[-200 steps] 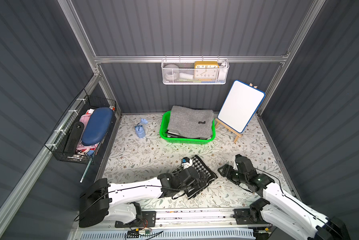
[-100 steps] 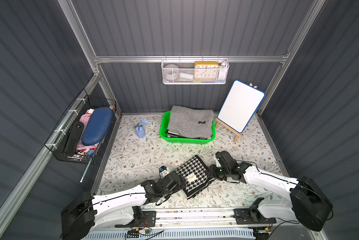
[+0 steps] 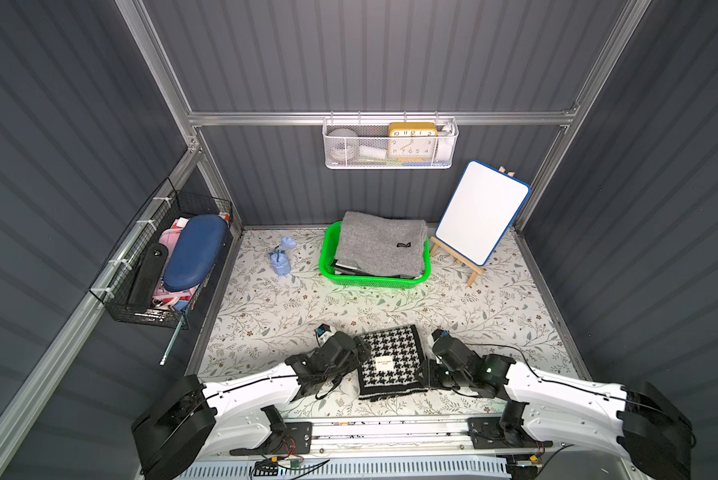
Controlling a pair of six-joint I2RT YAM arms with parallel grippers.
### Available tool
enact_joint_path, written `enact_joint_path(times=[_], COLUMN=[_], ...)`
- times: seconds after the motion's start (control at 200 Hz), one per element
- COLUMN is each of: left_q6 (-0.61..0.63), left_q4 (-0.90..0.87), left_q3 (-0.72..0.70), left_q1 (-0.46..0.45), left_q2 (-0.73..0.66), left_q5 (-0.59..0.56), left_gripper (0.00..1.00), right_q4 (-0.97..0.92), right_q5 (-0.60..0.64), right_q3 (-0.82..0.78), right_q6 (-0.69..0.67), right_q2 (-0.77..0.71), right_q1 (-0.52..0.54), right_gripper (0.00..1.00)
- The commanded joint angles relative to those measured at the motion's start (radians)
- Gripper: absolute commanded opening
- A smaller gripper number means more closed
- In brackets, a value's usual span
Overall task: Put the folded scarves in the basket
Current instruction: Move the scarf to the center of the board, then pick up the scarf at the center of the board.
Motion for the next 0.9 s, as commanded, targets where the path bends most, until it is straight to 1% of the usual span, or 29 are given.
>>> enact_joint_path(times=[0.0, 0.08, 0.15, 0.185, 0.215, 0.255, 0.385, 0.41, 0.43, 0.445, 0.47, 0.555, 0.65, 0.825, 0.895], left_q6=[0.074, 0.1, 0.125, 0.131, 0.137, 0.152, 0.197, 0.205, 0.21, 0.215, 0.219, 0.226, 0.223, 0.221, 0.221], left_q4=[-0.002, -0.008, -0.021, -0.033, -0.046, -0.054, -0.066, -0.067, -0.068, -0.069, -0.072, -0.094, -0.115, -0.094, -0.07], left_q3=[0.033, 0.056, 0.072, 0.078, 0.082, 0.084, 0.073, 0.071, 0.068, 0.067, 0.067, 0.066, 0.058, 0.028, 0.013], left_q1=[0.023, 0.026, 0.026, 0.026, 0.027, 0.027, 0.027, 0.027, 0.027, 0.027, 0.027, 0.026, 0.026, 0.026, 0.026], left_q2=[0.022, 0.021, 0.016, 0.014, 0.011, 0.005, -0.01, -0.01, -0.011, -0.011, -0.009, 0.001, 0.015, 0.028, 0.03], left_q5=[0.019, 0.018, 0.026, 0.032, 0.037, 0.05, 0.098, 0.108, 0.115, 0.121, 0.128, 0.143, 0.138, 0.144, 0.162], left_gripper=[0.99, 0.99, 0.99, 0.99, 0.99, 0.99, 0.99, 0.99, 0.99, 0.99, 0.99, 0.99, 0.99, 0.99, 0.97], right_q4=[-0.084, -0.109, -0.12, -0.114, -0.102, -0.083, 0.064, 0.096, 0.116, 0.134, 0.157, 0.203, 0.204, 0.162, 0.175], right_q5=[0.097, 0.175, 0.214, 0.212, 0.186, 0.142, -0.096, -0.14, -0.149, -0.197, -0.224, -0.268, -0.301, -0.311, -0.319], right_q3=[-0.014, -0.01, 0.0, 0.004, 0.006, 0.004, -0.044, -0.051, -0.057, -0.058, -0.06, -0.049, -0.029, -0.014, -0.02], right_q6=[0.027, 0.016, -0.012, -0.03, -0.048, -0.061, -0.054, -0.049, -0.046, -0.044, -0.043, -0.047, -0.062, -0.096, -0.096], right_q2=[-0.097, -0.164, -0.205, -0.217, -0.224, -0.226, -0.197, -0.186, -0.176, -0.169, -0.154, -0.095, -0.024, 0.088, 0.124], right_q1=[0.009, 0.008, -0.002, -0.017, -0.046, -0.084, -0.287, -0.314, -0.331, -0.342, -0.356, -0.367, -0.367, -0.367, -0.367], right_gripper=[0.44, 0.53, 0.67, 0.73, 0.77, 0.8, 0.82, 0.82, 0.82, 0.82, 0.82, 0.82, 0.82, 0.82, 0.81])
